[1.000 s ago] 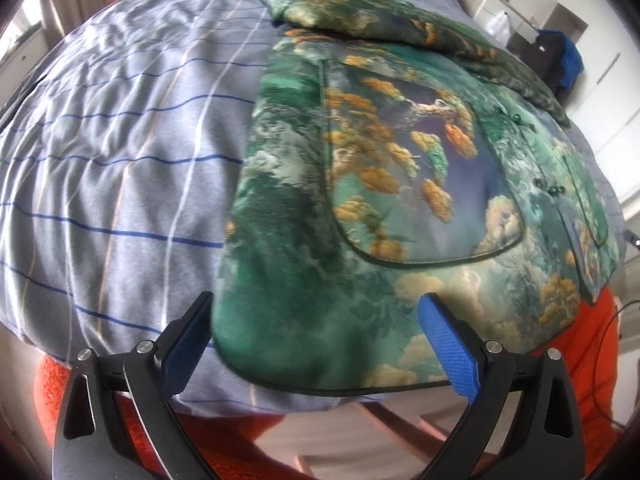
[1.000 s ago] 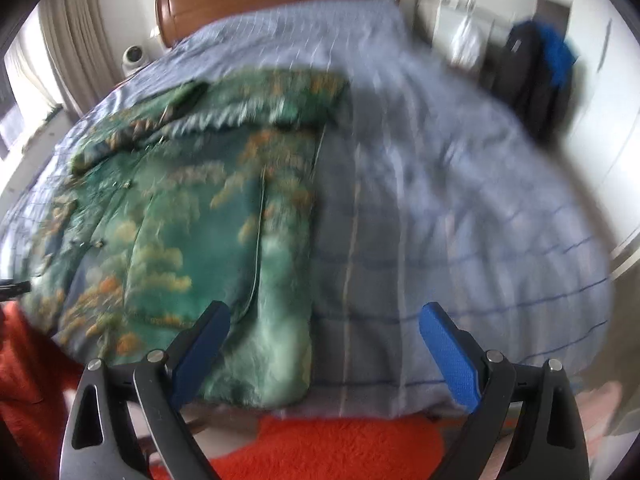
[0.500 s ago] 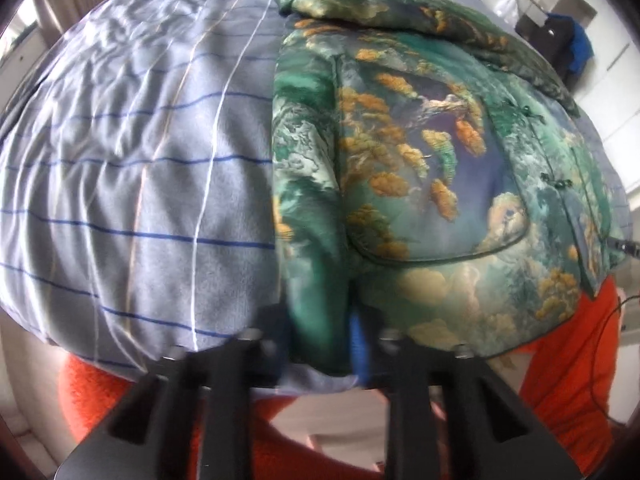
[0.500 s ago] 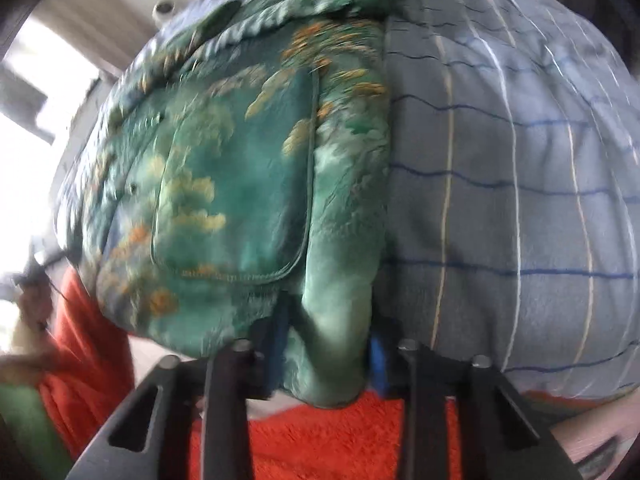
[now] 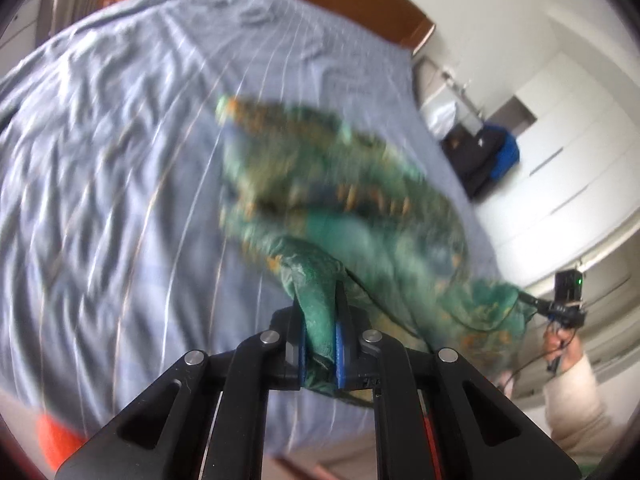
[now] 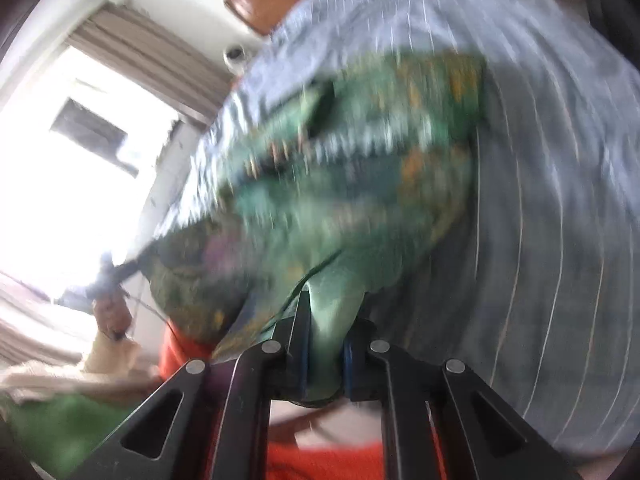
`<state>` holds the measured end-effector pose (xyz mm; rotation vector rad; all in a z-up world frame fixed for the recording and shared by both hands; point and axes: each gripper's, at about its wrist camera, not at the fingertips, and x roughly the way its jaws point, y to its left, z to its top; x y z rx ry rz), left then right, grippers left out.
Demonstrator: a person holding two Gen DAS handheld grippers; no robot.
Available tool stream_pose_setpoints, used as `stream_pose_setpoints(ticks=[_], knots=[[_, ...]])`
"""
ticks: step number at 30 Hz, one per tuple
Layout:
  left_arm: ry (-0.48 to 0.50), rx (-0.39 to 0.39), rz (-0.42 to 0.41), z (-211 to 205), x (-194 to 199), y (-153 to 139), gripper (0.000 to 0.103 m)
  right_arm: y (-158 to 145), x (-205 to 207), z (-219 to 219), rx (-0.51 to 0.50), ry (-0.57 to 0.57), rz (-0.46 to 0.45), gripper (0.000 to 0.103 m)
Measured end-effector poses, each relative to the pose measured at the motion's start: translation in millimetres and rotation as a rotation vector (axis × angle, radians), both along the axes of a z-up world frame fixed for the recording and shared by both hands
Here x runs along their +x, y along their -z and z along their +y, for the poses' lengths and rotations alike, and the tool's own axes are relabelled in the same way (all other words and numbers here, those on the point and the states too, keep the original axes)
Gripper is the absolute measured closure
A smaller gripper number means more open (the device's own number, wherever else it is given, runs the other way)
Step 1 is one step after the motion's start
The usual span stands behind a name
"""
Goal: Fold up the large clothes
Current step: 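Grasp the jacket hem with both tools and lift it up over the body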
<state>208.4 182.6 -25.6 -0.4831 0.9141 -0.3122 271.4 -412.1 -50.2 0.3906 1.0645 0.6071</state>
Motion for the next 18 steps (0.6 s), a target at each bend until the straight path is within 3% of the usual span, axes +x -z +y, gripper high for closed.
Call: stream_pose_setpoints(ticks=[4, 7, 9, 11, 12, 13, 15, 18], knots=[[-0.06, 0.044, -0.043, 4.2, 95.0, -20.5, 0.095, -31.3, 65.5, -8.4, 0.01, 0.104, -0.09, 0.092], [-0.142, 0.078, -0.015, -0.4, 182.0, -23.5, 0.094, -43.8, 141.1, -11.6, -0.023, 0.205, -0.144, 0.092], [-0.188, 0.095, 0.064, -3.7, 245.7, -6.2, 0.075, -37.3, 186.3, -14.1, -0.015, 0.294, -0.152, 0.091], [-0.253, 0.1, 0.189, -1.3, 284.1, 20.0, 0.064, -15.4, 229.5, -19.2, 0.039, 0.38, -0.125, 0.08], [-0.284, 0.084, 0.222, 2.3, 288.3, 27.3, 0.052, -6.5, 239.2, -23.0, 0.047, 0.415, -0.11, 0.07], [-0.308, 0.064, 0.237, 7.7, 287.9, 32.2, 0.046, 2.7, 247.6, -24.1, 0.051, 0.457, -0.095, 0.049], [-0.31, 0.025, 0.184, 21.1, 282.9, 26.7, 0.026, 12.5, 246.2, -28.3, 0.077, 0.529, -0.103, 0.019], [-0.326, 0.099, 0.089, 40.2, 265.7, 17.3, 0.007, 15.4, 234.1, -36.3, 0.082, 0.501, -0.127, 0.017]])
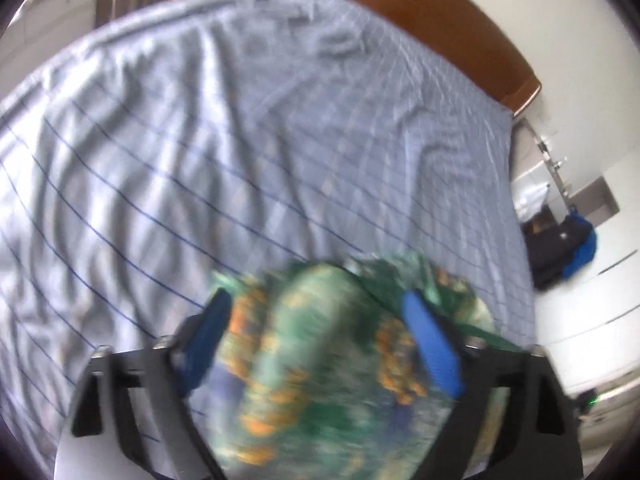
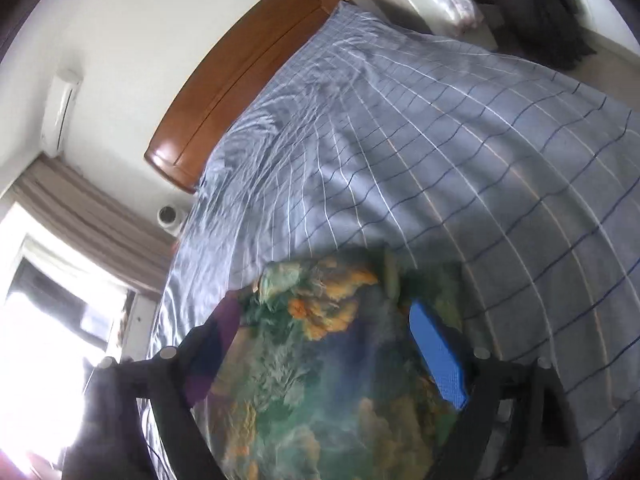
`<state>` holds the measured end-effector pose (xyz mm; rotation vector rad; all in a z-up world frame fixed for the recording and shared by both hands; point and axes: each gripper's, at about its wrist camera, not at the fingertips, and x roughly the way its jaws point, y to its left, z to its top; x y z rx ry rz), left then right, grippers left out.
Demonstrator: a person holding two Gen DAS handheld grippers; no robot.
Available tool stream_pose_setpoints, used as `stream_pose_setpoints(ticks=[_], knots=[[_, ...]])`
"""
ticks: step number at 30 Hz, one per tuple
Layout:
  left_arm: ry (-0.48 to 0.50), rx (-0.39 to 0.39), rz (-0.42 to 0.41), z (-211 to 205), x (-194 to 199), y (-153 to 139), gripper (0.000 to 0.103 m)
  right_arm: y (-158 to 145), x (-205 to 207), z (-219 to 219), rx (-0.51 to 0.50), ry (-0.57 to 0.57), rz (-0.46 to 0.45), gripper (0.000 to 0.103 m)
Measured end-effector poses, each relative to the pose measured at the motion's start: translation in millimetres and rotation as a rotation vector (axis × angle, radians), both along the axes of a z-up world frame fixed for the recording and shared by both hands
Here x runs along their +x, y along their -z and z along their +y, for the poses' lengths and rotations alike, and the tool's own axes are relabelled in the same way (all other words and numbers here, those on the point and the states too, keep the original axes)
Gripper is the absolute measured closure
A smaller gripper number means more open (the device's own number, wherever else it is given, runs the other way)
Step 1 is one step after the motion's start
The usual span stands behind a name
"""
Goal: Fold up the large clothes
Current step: 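Grasp the jacket hem with both tools and lift it up over the body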
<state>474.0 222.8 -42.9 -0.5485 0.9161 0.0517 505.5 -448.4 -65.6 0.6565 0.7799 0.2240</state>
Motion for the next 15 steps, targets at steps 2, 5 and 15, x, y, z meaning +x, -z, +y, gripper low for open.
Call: stream_pose_setpoints(ticks=[2, 5, 15], knots=[[0.05, 0.09, 0.003, -1.2, -6.5, 8.0, 0.006, -0.6, -1.6, 2.7, -0.106, -0.038, 0.03, 0.017], [0.162, 0.206, 0.093, -28.6, -7.2, 40.5, 0.009, 7.9, 3.3, 16.7, -0.242, -0.103, 0.082, 0.017], [0.205, 0.324, -0.105, -66.9, -27.6, 2.7, 0.096, -13.5, -4.1, 82.2, -0.555, -0.145, -0.047, 0.092]])
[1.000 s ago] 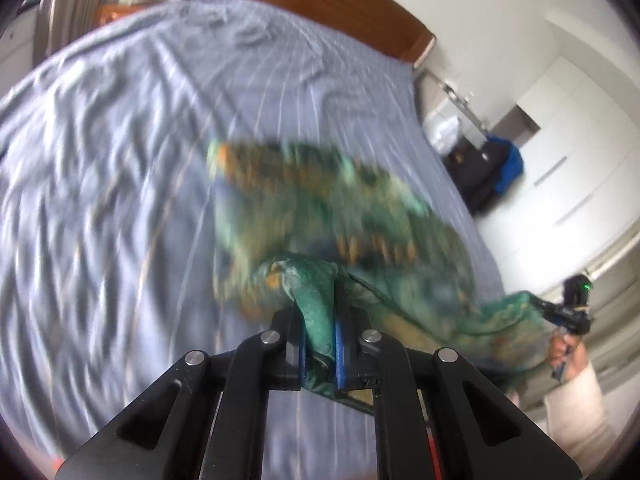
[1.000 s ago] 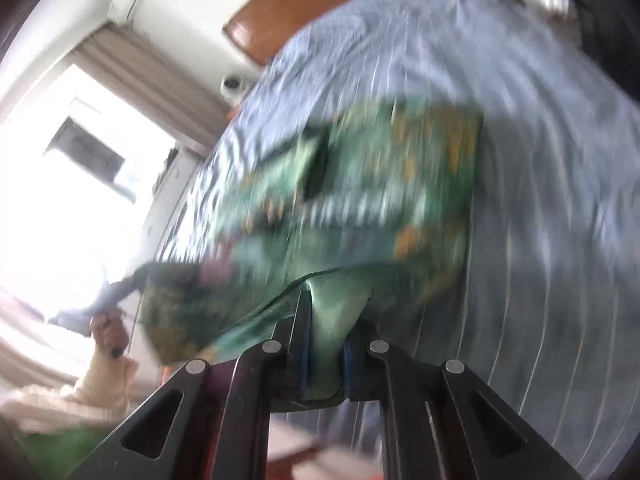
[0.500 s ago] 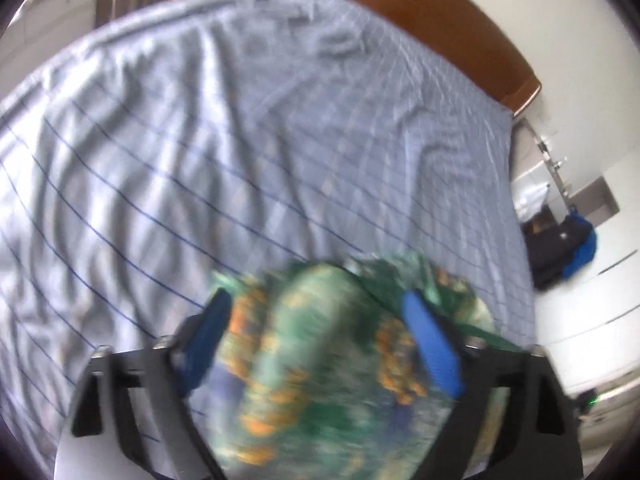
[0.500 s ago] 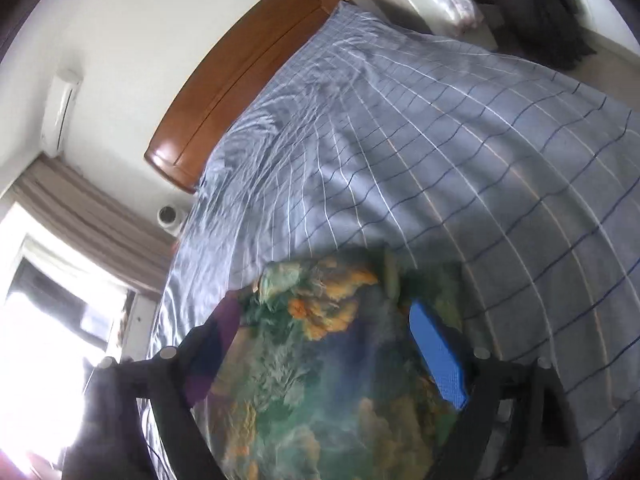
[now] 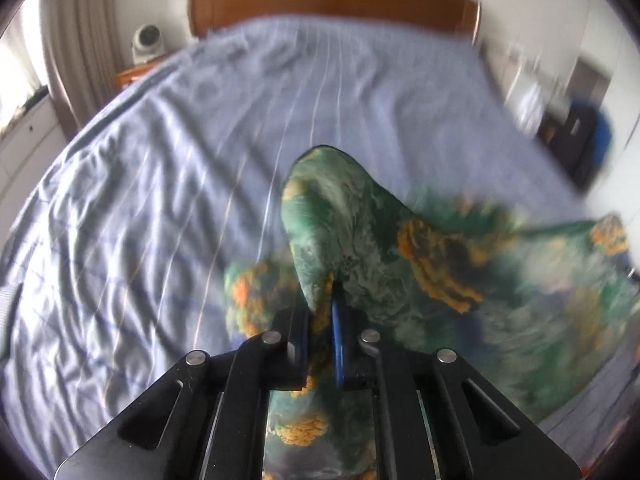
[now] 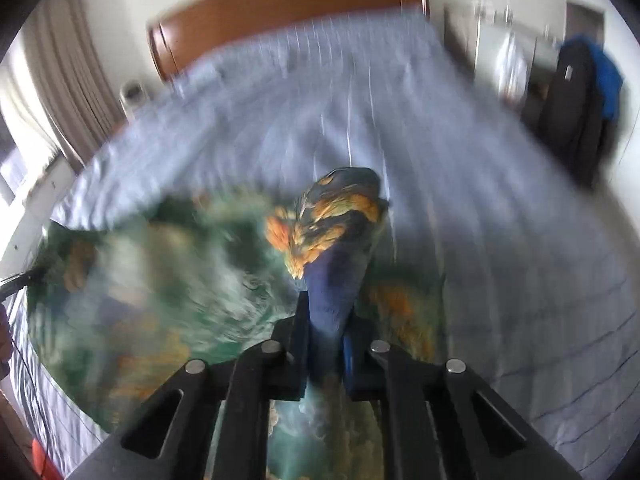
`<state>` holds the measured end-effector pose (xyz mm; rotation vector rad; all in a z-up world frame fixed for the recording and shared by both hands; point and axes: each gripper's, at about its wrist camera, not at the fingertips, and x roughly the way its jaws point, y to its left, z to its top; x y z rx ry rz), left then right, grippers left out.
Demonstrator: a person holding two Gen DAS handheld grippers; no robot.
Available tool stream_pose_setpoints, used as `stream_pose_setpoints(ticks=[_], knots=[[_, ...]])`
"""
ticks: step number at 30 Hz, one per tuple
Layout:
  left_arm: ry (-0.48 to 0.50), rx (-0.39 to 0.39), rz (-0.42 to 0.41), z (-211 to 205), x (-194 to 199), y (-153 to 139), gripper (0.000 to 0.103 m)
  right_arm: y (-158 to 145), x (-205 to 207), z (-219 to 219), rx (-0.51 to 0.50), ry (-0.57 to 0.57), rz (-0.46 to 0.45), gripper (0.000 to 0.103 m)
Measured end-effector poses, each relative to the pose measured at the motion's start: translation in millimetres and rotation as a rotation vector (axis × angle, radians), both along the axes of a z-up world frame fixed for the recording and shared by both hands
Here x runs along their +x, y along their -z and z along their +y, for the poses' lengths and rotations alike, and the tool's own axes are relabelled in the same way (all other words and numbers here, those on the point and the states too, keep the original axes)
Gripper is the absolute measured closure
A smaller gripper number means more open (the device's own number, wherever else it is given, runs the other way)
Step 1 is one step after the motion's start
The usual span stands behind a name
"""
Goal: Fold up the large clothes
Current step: 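Grasp the jacket hem with both tools and lift it up over the body, then lay the hem down onto the collar fold and open both tools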
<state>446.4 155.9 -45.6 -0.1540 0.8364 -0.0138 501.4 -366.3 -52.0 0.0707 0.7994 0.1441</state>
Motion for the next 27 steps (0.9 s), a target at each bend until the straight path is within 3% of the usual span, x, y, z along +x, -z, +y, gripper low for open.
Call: stream_pose_setpoints(ticks=[3, 5, 7, 9, 11, 14, 16, 17, 18, 19, 20, 22, 23, 27], knots=[[-0.049, 0.038, -0.087, -3.0, 9.6, -10.8, 0.096, -36.4, -14.0, -2.5, -0.003, 0.004, -0.137, 0.092], [-0.083, 0.073, -0.032, -8.9, 31.7, 16.4, 0.095, -33.6, -4.9, -4.8, -0.02, 0.036, -0.164, 0.092], [-0.118, 0.113, 0.091, -13.1, 52.5, 67.8, 0.093, -9.2, 11.4, -8.2, -0.011, 0.07, -0.103, 0.092], [-0.128, 0.17, 0.16, -18.2, 58.8, 108.2, 0.085, 38.9, 28.2, -8.1, -0.022, 0.119, 0.006, 0.092], [-0.119, 0.248, 0.103, -27.1, 50.5, 126.3, 0.083, 80.6, 31.8, -8.0, -0.005, 0.141, 0.074, 0.087], [-0.124, 0.302, 0.074, -32.2, 46.7, 121.4, 0.077, 94.9, 22.3, -4.8, -0.026, 0.148, 0.034, 0.083], [-0.141, 0.323, 0.081, -31.7, 44.4, 111.7, 0.057, 91.7, 22.1, -6.5, -0.01, 0.143, 0.043, 0.074], [-0.161, 0.331, 0.081, -31.5, 38.6, 102.3, 0.034, 86.6, 20.7, -10.2, 0.015, 0.143, 0.054, 0.068], [-0.171, 0.322, 0.067, -27.6, 31.8, 93.7, 0.015, 80.3, 19.9, -13.1, 0.033, 0.147, 0.049, 0.051], [-0.168, 0.296, 0.04, -23.0, 22.0, 86.0, 0.009, 74.0, 16.6, -14.8, 0.05, 0.153, 0.032, 0.035], [-0.153, 0.26, 0.01, -19.3, 8.9, 77.6, 0.004, 64.8, 5.5, -15.0, 0.071, 0.162, 0.0, 0.032], [-0.123, 0.224, -0.011, -17.6, -15.9, 68.8, 0.004, 48.8, -19.6, -13.3, 0.096, 0.174, -0.068, 0.029], [-0.098, 0.217, -0.01, -19.1, -33.3, 66.7, 0.004, 40.8, -38.3, -9.7, 0.095, 0.184, -0.099, 0.029], [-0.01, 0.232, -0.001, -34.8, -93.8, 69.4, 0.004, 28.0, -109.7, 9.0, 0.13, 0.212, -0.182, 0.01]])
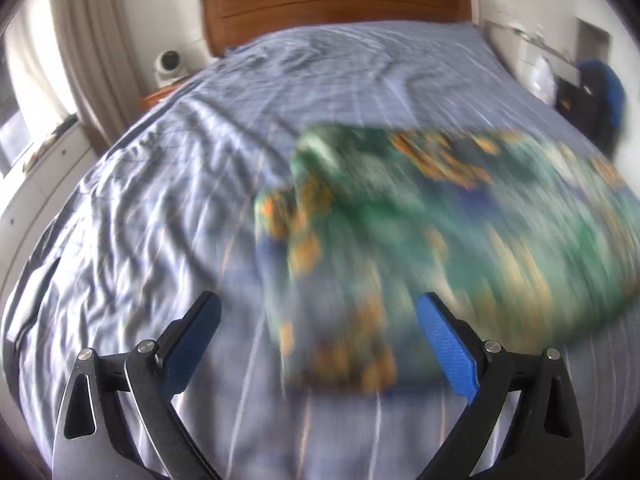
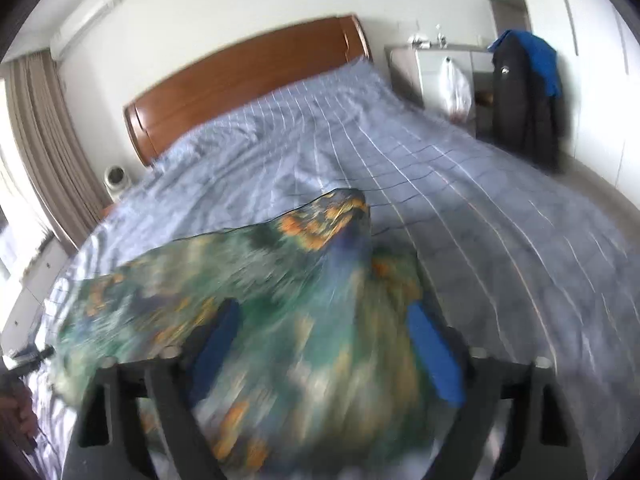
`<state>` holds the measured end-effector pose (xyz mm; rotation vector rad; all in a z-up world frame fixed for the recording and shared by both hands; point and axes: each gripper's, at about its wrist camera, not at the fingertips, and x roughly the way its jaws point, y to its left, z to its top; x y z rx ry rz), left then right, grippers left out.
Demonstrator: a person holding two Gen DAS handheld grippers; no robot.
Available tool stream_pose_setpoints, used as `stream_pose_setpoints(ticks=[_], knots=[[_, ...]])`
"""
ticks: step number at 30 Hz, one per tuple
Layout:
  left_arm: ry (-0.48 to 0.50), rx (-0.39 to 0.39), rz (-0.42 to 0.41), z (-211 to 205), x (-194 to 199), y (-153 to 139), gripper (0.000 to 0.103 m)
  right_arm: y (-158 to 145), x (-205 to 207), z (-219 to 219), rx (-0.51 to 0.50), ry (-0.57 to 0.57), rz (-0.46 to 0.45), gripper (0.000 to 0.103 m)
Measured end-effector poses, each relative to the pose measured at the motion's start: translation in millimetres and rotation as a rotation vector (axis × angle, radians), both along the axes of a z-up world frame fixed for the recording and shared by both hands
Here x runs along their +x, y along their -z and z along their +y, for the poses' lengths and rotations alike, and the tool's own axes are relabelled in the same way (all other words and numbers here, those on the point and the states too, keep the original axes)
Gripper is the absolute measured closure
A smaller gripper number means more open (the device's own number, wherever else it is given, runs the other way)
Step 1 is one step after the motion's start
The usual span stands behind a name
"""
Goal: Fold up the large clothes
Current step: 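Lay the hem down onto the collar fold and open both tools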
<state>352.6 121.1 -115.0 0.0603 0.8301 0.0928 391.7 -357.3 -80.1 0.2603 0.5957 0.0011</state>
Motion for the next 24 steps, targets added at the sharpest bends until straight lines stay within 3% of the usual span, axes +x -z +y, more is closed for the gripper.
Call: stream_pose_setpoints(ticks=[3, 7, 16, 19, 24], knots=[[0.063, 0.026, 0.011, -25.6, -46.3, 2.7, 0.004, 9.2, -56.2, 19.3, 0.008, 0.0, -0.029, 0.008], [0.113, 0.02, 0.019, -58.1, -81.5, 12.9, 0.001, 36.3, -113.0, 52.6, -0.059, -0.039, -0.004, 0.008], [0.057, 0.044, 0.158, -96.0, -65.2, 72.0, 0.001, 93.9, -141.0, 81.8, -0.169, -0.142, 0.083, 0.008], [0.058, 0.07, 0.145, -102.1, -65.2, 79.7, 0.0, 108.3, -144.0, 73.4, -0.177, -0.126, 0.098, 0.008], [0.039, -0.007, 0.155, -93.5, -62.8, 83.5, 0.0, 118.9, -146.0, 63.4, -0.151, -0.123, 0.102, 0.007]])
